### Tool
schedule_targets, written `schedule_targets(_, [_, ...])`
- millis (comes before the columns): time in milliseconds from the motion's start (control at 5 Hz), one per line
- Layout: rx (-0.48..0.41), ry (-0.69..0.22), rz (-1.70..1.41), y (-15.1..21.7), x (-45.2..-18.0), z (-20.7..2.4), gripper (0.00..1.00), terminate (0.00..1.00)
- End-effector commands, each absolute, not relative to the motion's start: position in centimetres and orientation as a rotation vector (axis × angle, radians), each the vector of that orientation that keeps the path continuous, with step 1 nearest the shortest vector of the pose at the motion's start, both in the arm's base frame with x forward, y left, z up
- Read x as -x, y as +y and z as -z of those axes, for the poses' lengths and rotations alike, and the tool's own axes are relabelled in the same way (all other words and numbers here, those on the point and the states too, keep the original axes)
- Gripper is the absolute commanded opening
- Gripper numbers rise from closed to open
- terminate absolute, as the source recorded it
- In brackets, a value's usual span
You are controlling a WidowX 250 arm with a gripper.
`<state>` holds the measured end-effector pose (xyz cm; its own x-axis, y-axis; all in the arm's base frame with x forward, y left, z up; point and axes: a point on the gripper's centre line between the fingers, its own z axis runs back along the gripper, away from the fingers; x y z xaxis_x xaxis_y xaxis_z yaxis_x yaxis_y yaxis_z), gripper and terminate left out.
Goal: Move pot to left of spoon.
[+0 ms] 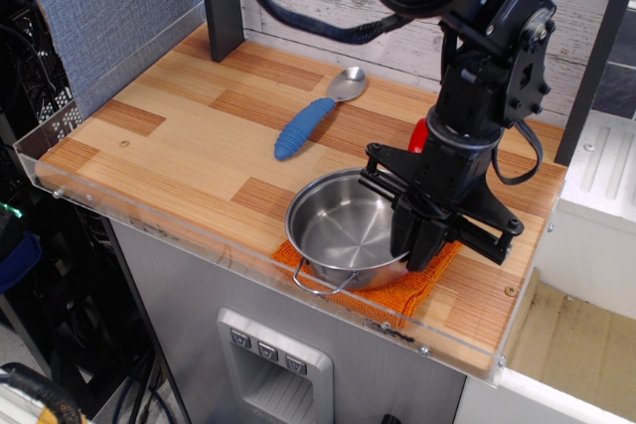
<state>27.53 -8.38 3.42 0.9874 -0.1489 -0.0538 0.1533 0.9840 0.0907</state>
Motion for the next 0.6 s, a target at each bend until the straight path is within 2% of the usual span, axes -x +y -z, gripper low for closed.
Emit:
schedule_targets(0, [-0.072, -0.066, 0.177, -8.3, -28.4, -9.6, 0.00, 0.00])
schedule_targets(200, [-0.068, -0.118, 0.124, -5.4, -29.1, -13.0, 0.00, 0.00])
schedule_targets(400, [-0.085, -0.114, 0.039, -0.8, -31.0, -13.7, 0.00, 0.00])
